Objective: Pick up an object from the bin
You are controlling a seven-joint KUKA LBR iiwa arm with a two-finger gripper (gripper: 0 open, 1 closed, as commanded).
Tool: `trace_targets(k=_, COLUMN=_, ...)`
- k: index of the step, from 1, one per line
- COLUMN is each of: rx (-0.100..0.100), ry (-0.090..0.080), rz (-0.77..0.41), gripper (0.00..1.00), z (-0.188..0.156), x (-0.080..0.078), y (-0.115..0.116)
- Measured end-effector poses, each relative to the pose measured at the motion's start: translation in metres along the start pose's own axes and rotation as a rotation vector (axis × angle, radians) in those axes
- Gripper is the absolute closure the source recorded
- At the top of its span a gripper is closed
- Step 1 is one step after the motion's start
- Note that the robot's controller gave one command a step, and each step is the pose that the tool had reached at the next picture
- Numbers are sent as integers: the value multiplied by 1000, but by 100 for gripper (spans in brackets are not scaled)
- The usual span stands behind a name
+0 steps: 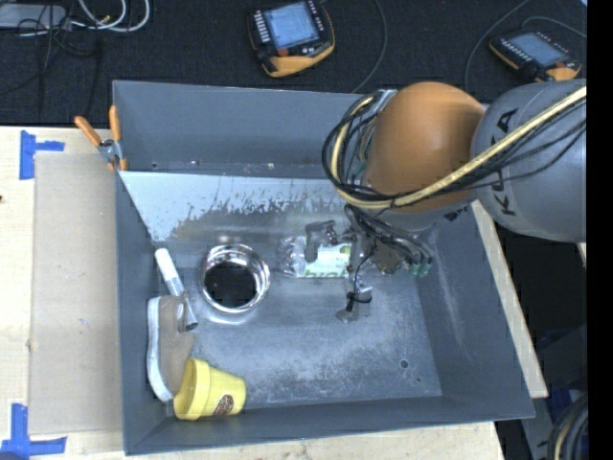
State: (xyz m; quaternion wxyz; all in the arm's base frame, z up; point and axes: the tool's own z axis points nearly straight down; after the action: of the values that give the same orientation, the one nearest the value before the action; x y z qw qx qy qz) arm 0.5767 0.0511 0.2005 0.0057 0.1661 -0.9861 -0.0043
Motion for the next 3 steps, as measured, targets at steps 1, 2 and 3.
trace_targets(k=1, rx=-1, ry=-1, rz=67, gripper=0, z=44, x=-36, y=1)
trace_targets(k=2, rx=-4, ry=-1, rz=97, gripper=0, z=70, x=-60, y=56)
trace_targets(k=3, rx=-4, ry=-6, rz=-31, gripper=0, z=20, x=-49, y=78)
